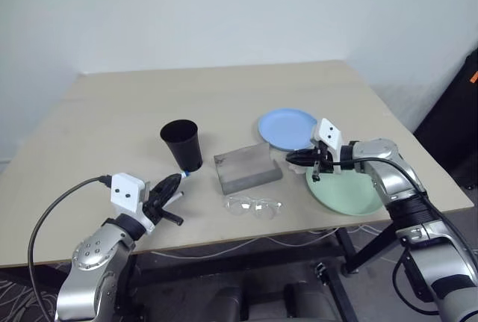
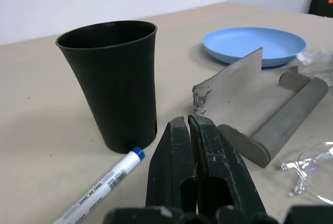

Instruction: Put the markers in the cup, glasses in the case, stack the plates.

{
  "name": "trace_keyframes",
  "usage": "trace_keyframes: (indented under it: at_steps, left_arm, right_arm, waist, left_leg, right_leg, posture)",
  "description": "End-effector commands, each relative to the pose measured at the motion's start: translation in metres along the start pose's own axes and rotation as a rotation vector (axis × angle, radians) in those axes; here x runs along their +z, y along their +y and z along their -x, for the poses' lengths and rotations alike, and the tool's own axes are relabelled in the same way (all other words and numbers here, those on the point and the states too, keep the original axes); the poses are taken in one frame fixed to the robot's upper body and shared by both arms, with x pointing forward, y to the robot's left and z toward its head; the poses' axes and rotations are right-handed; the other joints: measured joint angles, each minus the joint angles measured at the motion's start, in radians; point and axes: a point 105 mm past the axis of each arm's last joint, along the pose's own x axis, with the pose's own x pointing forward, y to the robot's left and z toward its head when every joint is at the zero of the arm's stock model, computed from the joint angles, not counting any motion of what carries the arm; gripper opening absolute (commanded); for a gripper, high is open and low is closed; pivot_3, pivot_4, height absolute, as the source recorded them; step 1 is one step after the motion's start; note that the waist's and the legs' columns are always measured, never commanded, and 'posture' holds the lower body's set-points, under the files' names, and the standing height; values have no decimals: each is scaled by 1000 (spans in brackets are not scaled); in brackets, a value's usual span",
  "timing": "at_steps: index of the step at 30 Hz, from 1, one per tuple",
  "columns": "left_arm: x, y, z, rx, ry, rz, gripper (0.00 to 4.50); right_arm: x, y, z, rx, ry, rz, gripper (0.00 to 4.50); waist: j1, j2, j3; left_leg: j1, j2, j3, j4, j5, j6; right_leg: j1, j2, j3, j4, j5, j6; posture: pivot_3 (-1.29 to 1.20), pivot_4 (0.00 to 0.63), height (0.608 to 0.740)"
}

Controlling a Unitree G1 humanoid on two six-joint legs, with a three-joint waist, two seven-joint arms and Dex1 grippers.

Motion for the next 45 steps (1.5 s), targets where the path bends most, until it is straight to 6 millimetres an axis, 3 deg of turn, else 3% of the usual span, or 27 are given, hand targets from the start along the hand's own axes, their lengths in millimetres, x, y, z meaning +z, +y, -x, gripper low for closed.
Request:
trace_keyframes:
  at_steps: [1,9,16,19,23,26,37,43,45]
  left_arm:
    - [8,-8,-8,-35,-40,-9,0]
    - [2,-12,-13,-60,-30,6,0]
    - [2,-16,-15,-84,-19,-16,0]
    - [4,-18,-16,-73,-28,-41,0]
    - [6,-20,-16,-43,-56,-30,0]
    - [5,-22,-14,-42,-55,-26,0]
    - [2,-22,-15,-64,-40,-22,0]
    - [2,-23,-17,-75,-38,-22,0]
    - [1,-24,-17,-79,-35,-20,0]
  right_arm:
    - [-3,-6,16,-35,54,13,1886]
    - [-17,-15,46,-74,131,-6,1886]
    - [-35,-2,59,-57,144,-58,1886]
    - [-38,5,62,-17,157,-76,2470]
    - [-34,3,66,-3,167,-38,3710]
    - [-34,-2,69,-11,198,5,3710]
    - [-36,23,81,64,227,17,3710]
    - [-35,22,84,49,233,14,3710]
    - [-36,23,84,50,236,13,4282]
  waist:
    - [1,0,0]
    - [0,0,0]
    - [1,-1,0]
    - [0,-1,0]
    - [0,-1,0]
    - [0,-1,1]
    - [0,0,0]
    - [0,1,0]
    - [1,-1,0]
  left_leg:
    - [0,0,0,0,0,0]
    - [0,1,3,1,0,0]
    - [0,3,3,4,0,0]
    - [0,3,5,4,0,0]
    - [0,5,8,4,0,0]
    - [0,8,10,4,0,0]
    - [-3,22,17,5,-1,0]
    - [-8,25,18,3,-1,0]
    - [-16,30,20,3,-1,0]
  right_leg:
    - [0,0,0,0,0,0]
    - [0,0,0,0,0,0]
    - [1,0,-1,0,0,0]
    - [1,-1,0,0,0,0]
    - [1,-1,0,0,0,0]
    - [0,0,-3,-1,0,0]
    - [1,-3,-19,-16,0,0]
    - [0,-4,-20,-18,0,0]
    - [-3,-1,-18,-13,0,0]
  posture:
    - [0,0,740]
    - [0,0,740]
    - [0,0,740]
    - [0,0,740]
    - [0,0,740]
    - [0,0,740]
    - [0,0,740]
    - [0,0,740]
    - [0,0,740]
